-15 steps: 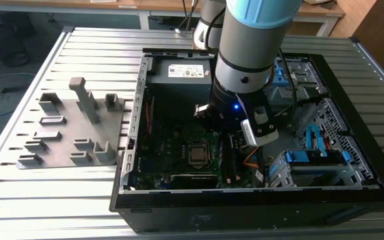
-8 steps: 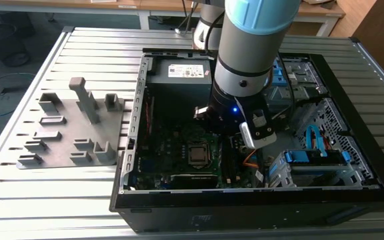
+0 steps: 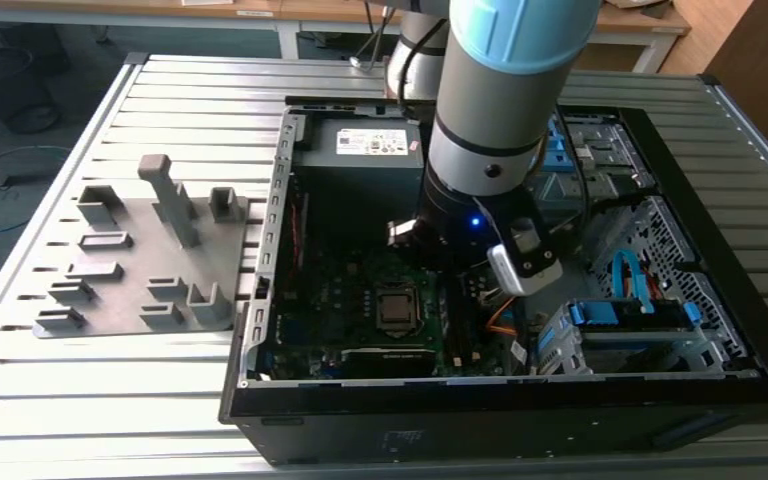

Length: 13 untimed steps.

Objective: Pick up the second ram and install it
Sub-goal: 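Insert the second ram into the second slot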

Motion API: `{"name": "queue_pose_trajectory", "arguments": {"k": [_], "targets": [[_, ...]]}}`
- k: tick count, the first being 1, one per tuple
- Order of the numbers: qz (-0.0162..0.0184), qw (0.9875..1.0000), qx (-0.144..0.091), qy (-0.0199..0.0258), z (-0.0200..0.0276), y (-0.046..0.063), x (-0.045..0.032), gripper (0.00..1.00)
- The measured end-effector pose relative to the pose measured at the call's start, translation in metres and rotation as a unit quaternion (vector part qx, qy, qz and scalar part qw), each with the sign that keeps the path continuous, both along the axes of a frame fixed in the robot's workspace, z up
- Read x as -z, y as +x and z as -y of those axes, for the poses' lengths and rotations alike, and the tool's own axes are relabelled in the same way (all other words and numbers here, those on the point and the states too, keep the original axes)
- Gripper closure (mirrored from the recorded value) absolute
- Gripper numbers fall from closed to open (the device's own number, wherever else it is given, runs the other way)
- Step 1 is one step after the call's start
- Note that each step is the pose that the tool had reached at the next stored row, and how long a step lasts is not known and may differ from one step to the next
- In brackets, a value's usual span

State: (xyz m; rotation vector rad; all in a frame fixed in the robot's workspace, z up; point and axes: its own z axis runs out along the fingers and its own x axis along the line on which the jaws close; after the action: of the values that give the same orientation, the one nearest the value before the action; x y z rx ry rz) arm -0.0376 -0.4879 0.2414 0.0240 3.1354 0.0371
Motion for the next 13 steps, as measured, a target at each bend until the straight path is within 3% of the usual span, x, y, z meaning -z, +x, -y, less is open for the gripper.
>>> {"name": "queue_pose_trajectory", "arguments": {"k": [3,13], "targets": [[0.0,0.9997,-0.024,0.0001,0.0,0.0002,0.0006,0.86],[0.0,0.9998,-0.021,0.0,0.0001,0.0053,0.0024,0.86]]}}
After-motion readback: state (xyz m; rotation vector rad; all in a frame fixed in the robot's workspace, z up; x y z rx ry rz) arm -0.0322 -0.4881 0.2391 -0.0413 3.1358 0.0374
